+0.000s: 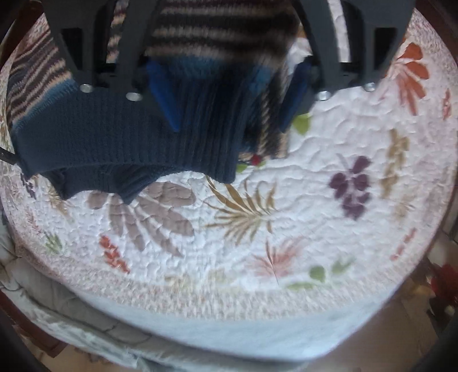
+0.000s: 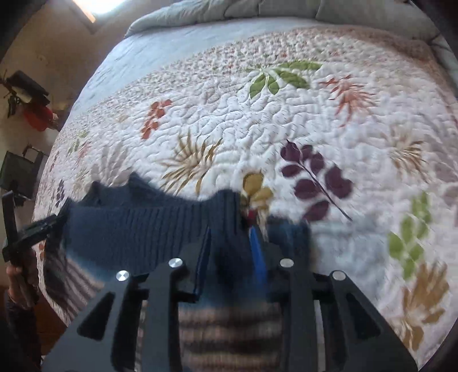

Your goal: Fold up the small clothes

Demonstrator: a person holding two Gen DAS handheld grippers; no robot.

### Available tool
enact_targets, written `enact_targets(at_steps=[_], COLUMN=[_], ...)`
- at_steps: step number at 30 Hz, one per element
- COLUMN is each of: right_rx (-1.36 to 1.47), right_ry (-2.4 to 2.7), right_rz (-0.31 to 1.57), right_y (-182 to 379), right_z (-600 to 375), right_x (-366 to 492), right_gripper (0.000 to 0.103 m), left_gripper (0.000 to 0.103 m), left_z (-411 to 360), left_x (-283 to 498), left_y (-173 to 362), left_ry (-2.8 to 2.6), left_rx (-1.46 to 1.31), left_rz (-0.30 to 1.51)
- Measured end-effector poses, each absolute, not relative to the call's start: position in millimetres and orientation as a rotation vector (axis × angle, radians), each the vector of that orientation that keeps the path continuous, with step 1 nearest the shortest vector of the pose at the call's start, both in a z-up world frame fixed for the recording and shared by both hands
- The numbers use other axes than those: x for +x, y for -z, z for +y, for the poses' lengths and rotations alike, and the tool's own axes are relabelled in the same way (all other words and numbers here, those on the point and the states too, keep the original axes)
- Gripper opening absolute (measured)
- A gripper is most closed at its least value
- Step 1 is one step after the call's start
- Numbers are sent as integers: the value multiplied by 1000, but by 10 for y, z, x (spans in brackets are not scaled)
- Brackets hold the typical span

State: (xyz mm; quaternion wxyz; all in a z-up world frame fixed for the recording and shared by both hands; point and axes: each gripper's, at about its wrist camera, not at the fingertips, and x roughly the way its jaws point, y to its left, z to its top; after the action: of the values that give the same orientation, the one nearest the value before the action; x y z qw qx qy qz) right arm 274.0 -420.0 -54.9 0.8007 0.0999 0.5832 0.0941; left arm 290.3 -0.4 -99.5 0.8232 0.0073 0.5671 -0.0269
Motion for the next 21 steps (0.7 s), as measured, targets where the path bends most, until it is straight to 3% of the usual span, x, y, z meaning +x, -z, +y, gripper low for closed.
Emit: enact_targets(at_steps=[2,6,14,21], right_rx=[222,255,337,313], right_ry=[-192,-194,-195,-198], right_rz=[1253,1244,1290,1361], right_y=[456,346,443,763], right_z=[-4255,-4342,-4582,-4564], right_x=[2507,1998,1587,1620], right_gripper=[45,52,60,60], left_gripper=[72,73,73,72], left_z=[-44,-138,-811,-1187], left_x=[2695,2306,2091,2188], left_y=[863,738,775,1069], left_ry=[72,138,260,228], left_rx=[50,0,-8,52], left_rz=[1171,1159,1190,1262])
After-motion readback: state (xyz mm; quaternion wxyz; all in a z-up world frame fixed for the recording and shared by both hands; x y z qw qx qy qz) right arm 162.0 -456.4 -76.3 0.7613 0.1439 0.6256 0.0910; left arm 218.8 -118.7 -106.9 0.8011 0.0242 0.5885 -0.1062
